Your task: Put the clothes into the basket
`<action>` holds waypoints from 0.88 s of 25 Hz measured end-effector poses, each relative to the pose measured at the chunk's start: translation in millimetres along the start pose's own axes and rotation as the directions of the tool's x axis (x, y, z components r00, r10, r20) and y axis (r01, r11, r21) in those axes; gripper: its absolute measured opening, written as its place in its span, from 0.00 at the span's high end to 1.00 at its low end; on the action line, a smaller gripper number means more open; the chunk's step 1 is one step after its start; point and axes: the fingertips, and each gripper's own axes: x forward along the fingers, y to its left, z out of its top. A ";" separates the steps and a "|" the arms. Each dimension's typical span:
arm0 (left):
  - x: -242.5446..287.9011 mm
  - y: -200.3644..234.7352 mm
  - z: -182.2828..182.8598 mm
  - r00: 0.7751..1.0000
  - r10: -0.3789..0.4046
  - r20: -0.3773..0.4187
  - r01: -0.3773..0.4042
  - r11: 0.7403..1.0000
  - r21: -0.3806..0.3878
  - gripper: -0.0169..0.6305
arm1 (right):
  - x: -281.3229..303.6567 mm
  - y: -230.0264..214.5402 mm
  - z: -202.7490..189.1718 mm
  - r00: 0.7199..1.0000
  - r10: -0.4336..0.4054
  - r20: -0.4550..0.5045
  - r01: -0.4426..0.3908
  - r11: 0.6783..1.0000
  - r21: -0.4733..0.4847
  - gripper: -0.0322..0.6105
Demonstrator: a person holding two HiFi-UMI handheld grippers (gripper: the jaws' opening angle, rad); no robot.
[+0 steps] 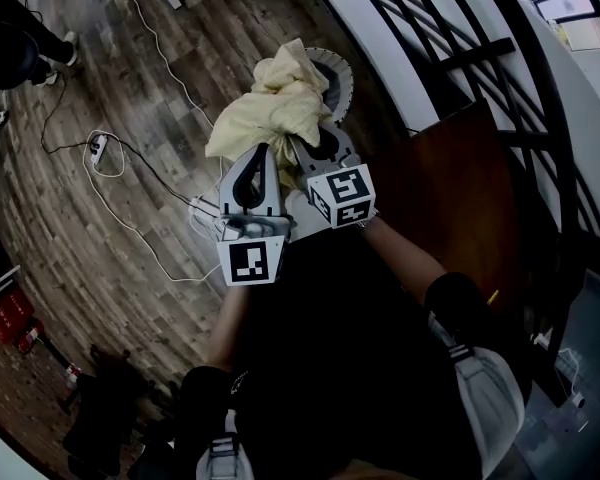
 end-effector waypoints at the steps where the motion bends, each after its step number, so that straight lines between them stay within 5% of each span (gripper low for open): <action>1: 0.7 3.8 -3.6 1.000 0.000 -0.006 0.000 1.000 -0.011 0.95 | 2.7 -0.1 -4.0 1.000 -0.010 -0.009 0.011 1.000 0.005 0.79; 13: 11.3 42.8 -49.6 0.987 -0.116 -0.109 0.109 0.992 -0.061 0.95 | 35.3 8.2 -57.2 0.983 -0.141 -0.114 0.150 0.986 0.078 0.79; 22: 39.2 66.3 -72.9 0.987 -0.130 -0.092 0.123 0.990 -0.074 0.95 | 59.6 -15.2 -96.4 0.961 -0.227 -0.157 0.243 0.966 0.088 0.79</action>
